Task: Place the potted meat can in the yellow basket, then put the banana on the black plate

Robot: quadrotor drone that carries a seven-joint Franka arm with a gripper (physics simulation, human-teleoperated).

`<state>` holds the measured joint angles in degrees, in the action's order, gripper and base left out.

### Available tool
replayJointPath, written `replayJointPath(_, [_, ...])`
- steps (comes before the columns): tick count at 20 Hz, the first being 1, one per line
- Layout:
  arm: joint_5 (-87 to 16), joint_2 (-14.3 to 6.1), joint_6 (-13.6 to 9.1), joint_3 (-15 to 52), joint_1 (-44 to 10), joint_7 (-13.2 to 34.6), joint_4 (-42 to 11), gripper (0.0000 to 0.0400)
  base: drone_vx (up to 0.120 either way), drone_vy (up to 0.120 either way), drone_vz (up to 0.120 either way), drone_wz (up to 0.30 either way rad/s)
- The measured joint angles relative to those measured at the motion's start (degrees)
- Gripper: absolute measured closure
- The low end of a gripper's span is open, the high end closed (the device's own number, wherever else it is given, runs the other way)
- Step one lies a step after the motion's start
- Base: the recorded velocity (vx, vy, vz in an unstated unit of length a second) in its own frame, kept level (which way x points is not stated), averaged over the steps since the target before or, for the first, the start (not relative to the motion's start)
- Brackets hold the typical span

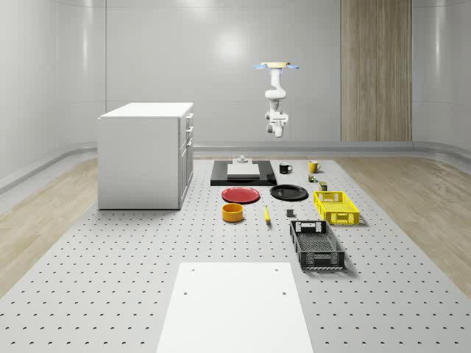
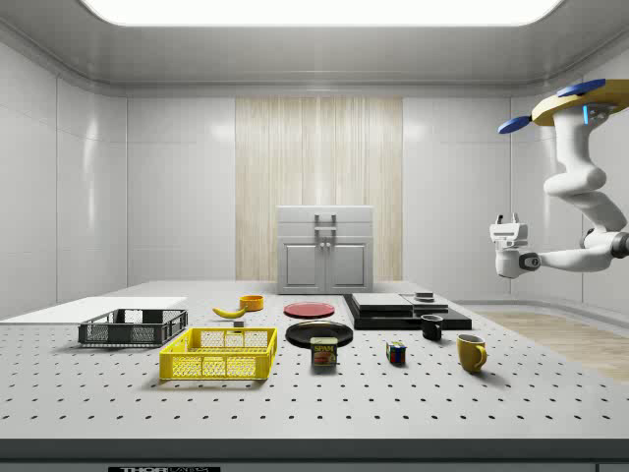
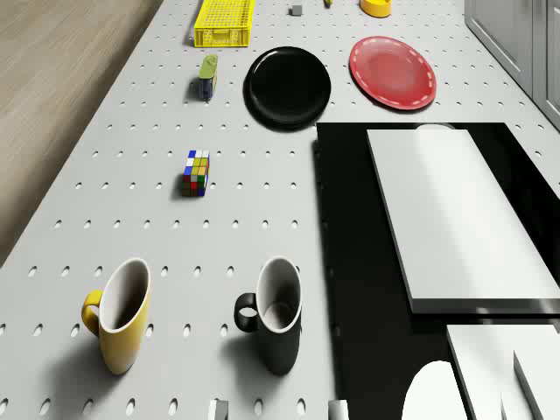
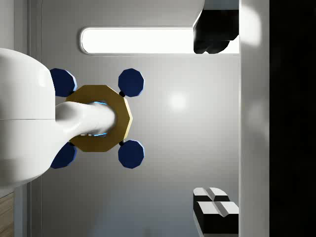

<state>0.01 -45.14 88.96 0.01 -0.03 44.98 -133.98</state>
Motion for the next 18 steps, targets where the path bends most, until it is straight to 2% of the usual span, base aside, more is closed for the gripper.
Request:
replayJointPath(4, [0.0,0.7,-3.9,0.1,-0.1,-0.1,4.8,0.0,0.0,0.0,0.0,0.0])
replayJointPath(9, [0.1,2.7,-7.7,0.1,-0.2,-0.1,10.8,0.0,0.0,0.0,0.0,0.0])
replayJointPath(16, [0.1,4.5,-10.4,0.2,-0.3,-0.1,15.6,0.0,0.0,0.0,0.0,0.0])
replayJointPath(18, [0.1,4.7,-10.7,0.2,-0.3,-0.2,16.2,0.0,0.0,0.1,0.0,0.0])
